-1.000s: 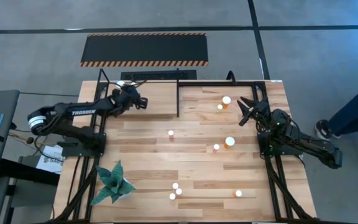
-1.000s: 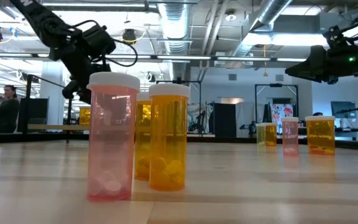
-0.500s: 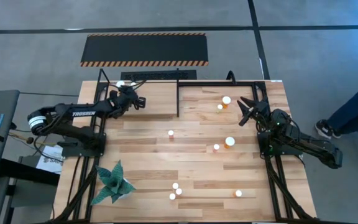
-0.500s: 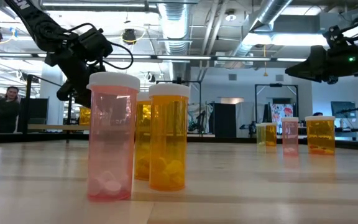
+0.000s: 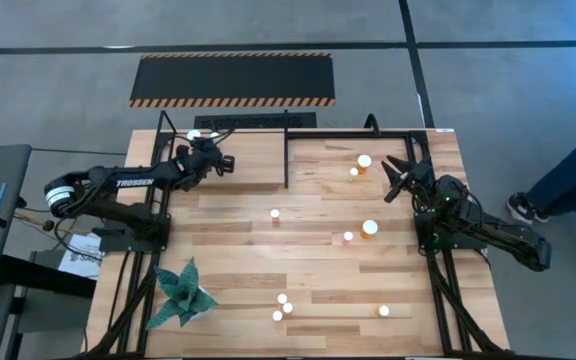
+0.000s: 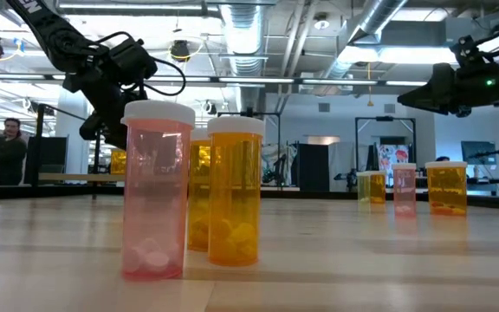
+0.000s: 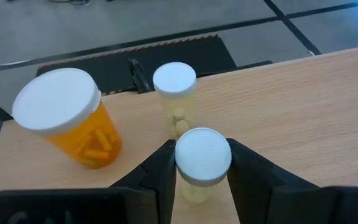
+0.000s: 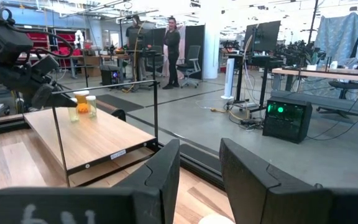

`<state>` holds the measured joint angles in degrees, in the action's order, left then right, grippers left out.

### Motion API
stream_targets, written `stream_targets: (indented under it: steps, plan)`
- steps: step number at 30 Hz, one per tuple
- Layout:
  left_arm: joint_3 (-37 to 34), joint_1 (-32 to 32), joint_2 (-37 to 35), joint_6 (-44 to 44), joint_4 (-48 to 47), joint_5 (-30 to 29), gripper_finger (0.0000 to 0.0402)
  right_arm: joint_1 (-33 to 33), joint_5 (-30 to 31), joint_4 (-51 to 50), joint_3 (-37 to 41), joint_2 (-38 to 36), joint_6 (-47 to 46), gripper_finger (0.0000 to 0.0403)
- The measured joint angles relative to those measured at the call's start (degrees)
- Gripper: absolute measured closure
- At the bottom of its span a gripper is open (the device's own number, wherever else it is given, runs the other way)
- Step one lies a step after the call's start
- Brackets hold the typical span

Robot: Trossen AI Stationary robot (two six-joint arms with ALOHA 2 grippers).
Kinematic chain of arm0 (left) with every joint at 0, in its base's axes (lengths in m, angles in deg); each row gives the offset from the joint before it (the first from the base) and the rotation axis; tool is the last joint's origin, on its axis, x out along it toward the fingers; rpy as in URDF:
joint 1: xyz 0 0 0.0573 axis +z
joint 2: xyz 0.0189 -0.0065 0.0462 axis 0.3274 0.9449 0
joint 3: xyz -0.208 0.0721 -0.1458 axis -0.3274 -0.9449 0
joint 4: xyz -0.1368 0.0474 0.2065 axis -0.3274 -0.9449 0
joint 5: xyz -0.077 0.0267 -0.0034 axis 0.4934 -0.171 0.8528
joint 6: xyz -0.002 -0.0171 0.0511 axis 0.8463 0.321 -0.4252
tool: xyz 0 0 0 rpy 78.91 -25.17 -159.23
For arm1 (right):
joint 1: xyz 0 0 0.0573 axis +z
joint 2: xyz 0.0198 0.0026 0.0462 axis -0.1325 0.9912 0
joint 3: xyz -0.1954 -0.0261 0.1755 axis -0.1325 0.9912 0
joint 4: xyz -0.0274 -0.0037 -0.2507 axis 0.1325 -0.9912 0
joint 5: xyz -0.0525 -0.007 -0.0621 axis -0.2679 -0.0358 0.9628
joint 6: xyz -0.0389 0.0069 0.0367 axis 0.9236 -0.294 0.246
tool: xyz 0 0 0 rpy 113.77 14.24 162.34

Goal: Pick and place medicine bottles onto shelf by color
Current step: Put the bottom yellow pill bottle aligned with the other yellow pill bottle on the shelf

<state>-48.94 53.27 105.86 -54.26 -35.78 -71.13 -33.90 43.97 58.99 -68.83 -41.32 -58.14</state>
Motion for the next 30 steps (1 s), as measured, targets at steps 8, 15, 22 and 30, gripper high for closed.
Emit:
stream_targets:
  steps: [8, 15, 22, 30]
  plan:
    - [0.00, 0.02, 0.00, -0.48, 0.68, -1.03, 0.0294, 0.00, -0.01, 0.00, 0.00, 0.00, 0.00, 0.0264]
    - [0.00, -0.09, 2.84, -0.50, 4.06, -1.37, 0.0294, 0.00, -0.01, 0.00, 0.00, -0.02, 0.00, 0.0266]
    - [0.00, -0.09, 3.85, -0.63, 5.70, -1.74, 0.0294, 0.00, -0.02, 0.00, 0.00, -0.02, -0.01, 0.0264]
    - [0.08, -0.11, 3.80, 0.61, 4.56, -1.84, 0.0294, 0.00, -0.02, 0.00, 0.02, -0.02, 0.00, 0.0264]
